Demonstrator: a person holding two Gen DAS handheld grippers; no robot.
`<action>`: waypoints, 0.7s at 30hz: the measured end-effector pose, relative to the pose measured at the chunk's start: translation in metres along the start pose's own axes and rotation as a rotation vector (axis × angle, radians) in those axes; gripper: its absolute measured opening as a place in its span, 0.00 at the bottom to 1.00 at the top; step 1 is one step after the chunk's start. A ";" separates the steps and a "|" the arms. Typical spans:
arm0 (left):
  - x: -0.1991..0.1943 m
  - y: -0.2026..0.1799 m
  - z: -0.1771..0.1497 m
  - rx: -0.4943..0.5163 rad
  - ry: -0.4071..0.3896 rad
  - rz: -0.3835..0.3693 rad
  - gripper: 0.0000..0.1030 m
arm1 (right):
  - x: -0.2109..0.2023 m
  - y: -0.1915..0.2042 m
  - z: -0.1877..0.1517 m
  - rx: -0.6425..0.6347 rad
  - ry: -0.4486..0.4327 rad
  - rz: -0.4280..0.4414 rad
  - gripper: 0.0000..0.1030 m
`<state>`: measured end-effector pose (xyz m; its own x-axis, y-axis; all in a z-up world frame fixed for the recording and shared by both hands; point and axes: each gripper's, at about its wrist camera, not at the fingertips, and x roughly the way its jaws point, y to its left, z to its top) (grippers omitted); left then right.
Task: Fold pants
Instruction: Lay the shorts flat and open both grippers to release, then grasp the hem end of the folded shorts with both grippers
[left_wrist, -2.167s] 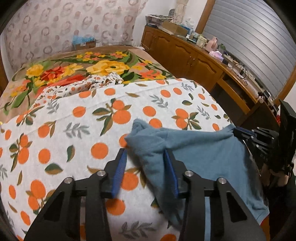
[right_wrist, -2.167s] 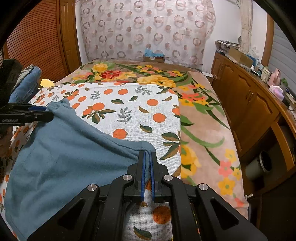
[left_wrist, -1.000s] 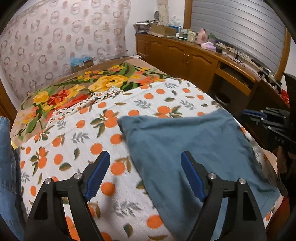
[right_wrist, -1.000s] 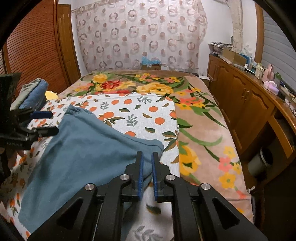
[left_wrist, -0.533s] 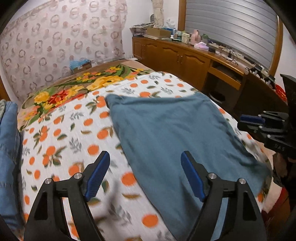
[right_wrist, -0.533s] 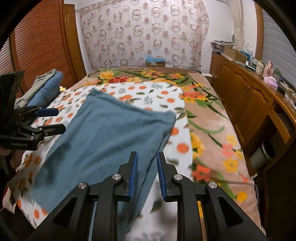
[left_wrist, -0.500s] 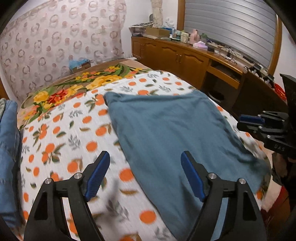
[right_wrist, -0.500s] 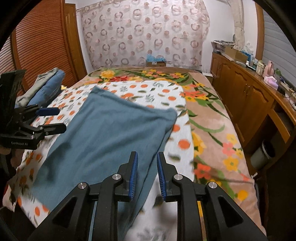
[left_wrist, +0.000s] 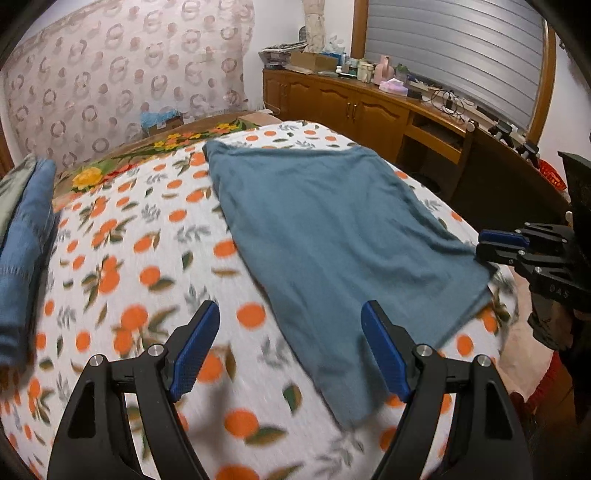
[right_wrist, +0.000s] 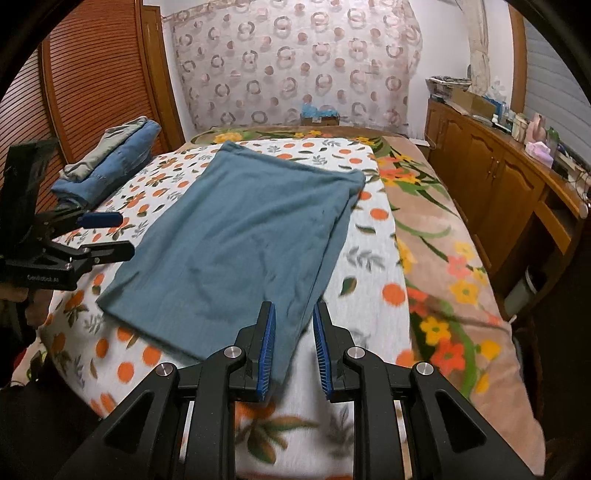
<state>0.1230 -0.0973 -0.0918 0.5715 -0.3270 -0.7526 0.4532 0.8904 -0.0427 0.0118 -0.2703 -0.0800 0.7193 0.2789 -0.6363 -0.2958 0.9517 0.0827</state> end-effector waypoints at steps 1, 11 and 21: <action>-0.001 -0.001 -0.004 -0.003 0.006 -0.005 0.77 | -0.002 0.000 0.000 0.003 -0.003 0.002 0.21; -0.005 -0.017 -0.027 0.005 0.051 -0.048 0.46 | -0.006 0.003 -0.013 0.040 -0.025 0.051 0.21; 0.001 -0.024 -0.036 0.000 0.070 -0.082 0.35 | 0.003 0.007 -0.014 0.049 -0.006 0.049 0.20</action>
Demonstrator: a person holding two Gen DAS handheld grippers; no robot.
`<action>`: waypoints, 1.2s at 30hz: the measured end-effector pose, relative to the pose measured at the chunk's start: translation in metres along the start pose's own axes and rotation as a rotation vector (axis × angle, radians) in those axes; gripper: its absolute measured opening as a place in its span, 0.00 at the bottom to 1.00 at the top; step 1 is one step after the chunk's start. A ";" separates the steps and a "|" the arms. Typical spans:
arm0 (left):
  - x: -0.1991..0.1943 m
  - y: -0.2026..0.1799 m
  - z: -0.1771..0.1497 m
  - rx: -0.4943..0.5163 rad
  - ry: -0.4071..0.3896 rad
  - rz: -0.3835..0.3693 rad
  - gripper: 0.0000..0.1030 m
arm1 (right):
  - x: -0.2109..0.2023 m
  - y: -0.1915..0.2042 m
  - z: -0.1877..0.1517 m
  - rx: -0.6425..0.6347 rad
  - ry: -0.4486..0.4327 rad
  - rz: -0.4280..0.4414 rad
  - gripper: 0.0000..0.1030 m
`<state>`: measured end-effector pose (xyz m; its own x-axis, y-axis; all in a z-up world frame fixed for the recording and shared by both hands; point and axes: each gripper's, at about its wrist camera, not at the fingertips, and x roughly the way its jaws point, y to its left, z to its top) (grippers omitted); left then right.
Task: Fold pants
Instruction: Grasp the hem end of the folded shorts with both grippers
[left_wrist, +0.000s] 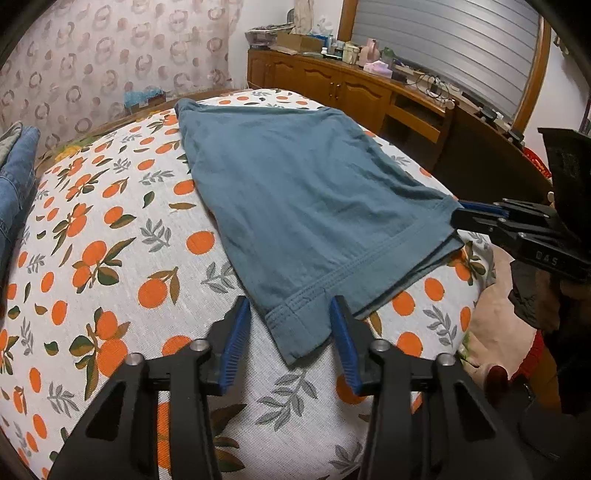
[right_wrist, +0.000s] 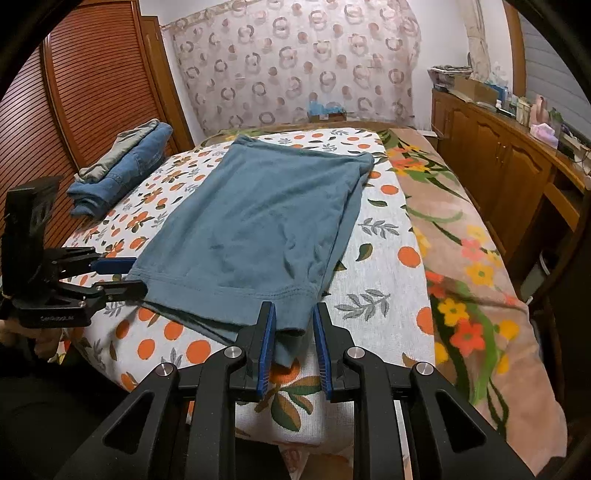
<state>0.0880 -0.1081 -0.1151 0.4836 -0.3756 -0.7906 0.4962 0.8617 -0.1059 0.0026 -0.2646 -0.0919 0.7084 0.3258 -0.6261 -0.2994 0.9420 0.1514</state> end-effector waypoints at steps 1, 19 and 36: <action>-0.002 -0.001 0.000 0.001 -0.010 0.002 0.29 | -0.001 0.000 0.001 0.004 -0.006 0.011 0.19; -0.017 0.015 -0.001 -0.056 -0.034 -0.014 0.18 | -0.013 0.019 -0.010 -0.043 0.009 0.016 0.09; -0.008 0.020 -0.007 -0.065 -0.010 0.004 0.31 | 0.010 0.013 -0.009 0.032 0.046 -0.013 0.22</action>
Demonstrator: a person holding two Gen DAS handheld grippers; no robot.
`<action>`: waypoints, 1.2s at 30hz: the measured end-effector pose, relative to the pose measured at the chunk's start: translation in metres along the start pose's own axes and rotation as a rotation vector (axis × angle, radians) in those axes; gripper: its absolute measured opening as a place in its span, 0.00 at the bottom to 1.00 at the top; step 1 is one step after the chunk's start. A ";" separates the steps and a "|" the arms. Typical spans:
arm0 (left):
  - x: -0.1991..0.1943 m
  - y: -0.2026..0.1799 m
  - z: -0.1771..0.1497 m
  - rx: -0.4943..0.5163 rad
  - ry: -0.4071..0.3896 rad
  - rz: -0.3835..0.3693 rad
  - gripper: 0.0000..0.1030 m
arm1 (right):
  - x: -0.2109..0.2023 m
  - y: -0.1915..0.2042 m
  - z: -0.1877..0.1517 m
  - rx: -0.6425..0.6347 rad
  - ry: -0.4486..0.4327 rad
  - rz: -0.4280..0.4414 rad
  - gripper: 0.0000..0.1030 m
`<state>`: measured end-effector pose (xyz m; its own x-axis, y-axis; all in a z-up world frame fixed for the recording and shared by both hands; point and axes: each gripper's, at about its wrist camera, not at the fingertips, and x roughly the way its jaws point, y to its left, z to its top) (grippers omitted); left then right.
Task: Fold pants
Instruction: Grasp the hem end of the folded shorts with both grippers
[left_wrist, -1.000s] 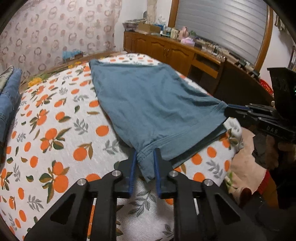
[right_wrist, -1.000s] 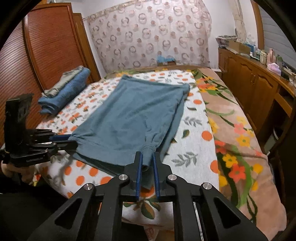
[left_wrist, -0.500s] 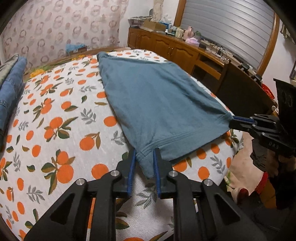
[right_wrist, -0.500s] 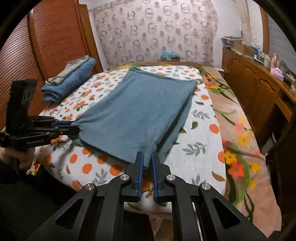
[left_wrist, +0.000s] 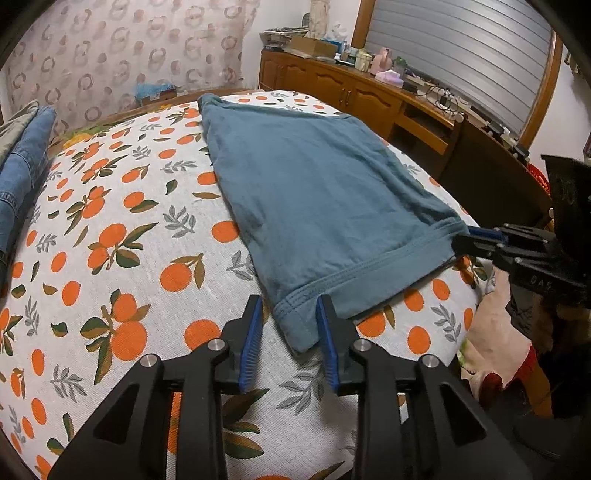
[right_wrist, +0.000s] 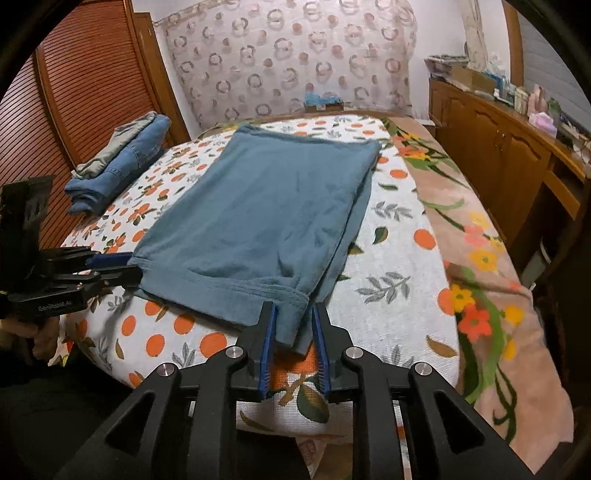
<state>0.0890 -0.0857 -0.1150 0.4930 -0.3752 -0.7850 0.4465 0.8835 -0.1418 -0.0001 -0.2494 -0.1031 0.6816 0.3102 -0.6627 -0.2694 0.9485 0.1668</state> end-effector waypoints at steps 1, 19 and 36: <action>0.001 0.000 -0.001 -0.001 -0.002 -0.002 0.32 | 0.000 0.000 0.000 0.002 0.001 -0.002 0.22; 0.000 0.000 -0.001 0.002 -0.016 -0.009 0.40 | 0.004 0.004 -0.003 -0.023 -0.003 -0.018 0.36; 0.001 -0.009 -0.002 0.038 -0.020 0.017 0.40 | -0.002 -0.001 -0.008 -0.017 -0.035 0.035 0.09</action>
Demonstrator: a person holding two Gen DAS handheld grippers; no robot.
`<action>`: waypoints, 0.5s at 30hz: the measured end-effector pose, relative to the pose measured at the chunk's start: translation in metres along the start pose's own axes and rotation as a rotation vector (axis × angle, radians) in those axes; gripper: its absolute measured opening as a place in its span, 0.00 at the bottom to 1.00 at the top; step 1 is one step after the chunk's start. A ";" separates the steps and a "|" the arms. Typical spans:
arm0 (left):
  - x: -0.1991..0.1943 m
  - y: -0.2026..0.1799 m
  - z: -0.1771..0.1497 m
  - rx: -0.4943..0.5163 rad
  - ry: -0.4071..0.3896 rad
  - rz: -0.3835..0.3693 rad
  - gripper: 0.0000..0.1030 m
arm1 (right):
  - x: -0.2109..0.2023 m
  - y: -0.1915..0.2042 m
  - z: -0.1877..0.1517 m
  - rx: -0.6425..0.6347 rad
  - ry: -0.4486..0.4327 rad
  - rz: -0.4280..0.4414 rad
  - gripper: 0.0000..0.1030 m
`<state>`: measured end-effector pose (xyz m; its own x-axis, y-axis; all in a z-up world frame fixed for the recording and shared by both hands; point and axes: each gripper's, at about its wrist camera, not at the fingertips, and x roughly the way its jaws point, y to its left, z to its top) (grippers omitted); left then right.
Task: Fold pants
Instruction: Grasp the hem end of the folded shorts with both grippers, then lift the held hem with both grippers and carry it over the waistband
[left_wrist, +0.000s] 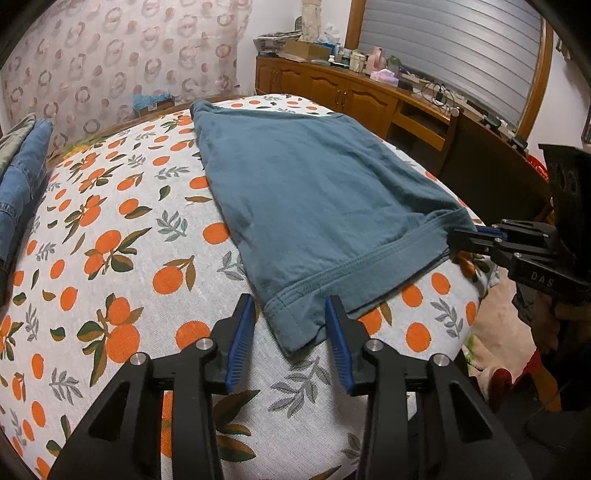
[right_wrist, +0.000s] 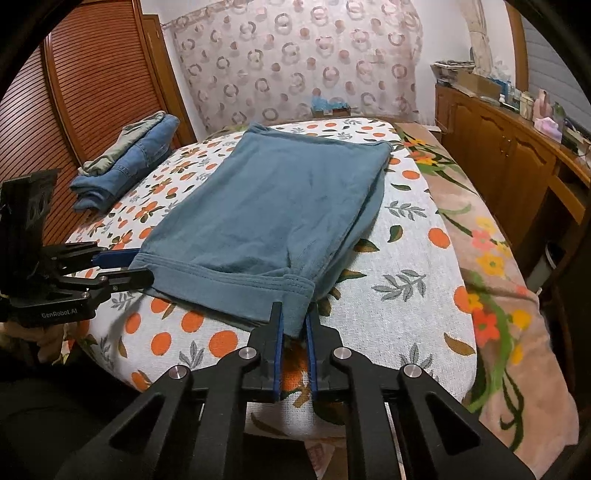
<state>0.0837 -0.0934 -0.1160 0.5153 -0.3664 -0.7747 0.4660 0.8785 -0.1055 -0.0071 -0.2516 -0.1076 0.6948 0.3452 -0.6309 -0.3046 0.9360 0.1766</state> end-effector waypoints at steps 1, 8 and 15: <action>0.000 0.000 0.000 0.000 0.001 0.001 0.40 | 0.000 0.000 0.000 0.001 -0.001 0.001 0.09; -0.002 -0.004 -0.003 0.013 0.007 0.009 0.24 | 0.001 0.003 0.001 0.002 -0.005 0.006 0.09; -0.011 -0.011 0.001 0.049 -0.030 0.025 0.11 | -0.006 0.005 0.009 -0.013 -0.029 0.027 0.08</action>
<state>0.0734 -0.0990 -0.1058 0.5481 -0.3544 -0.7576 0.4872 0.8715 -0.0551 -0.0072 -0.2480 -0.0966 0.7049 0.3726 -0.6036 -0.3319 0.9253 0.1836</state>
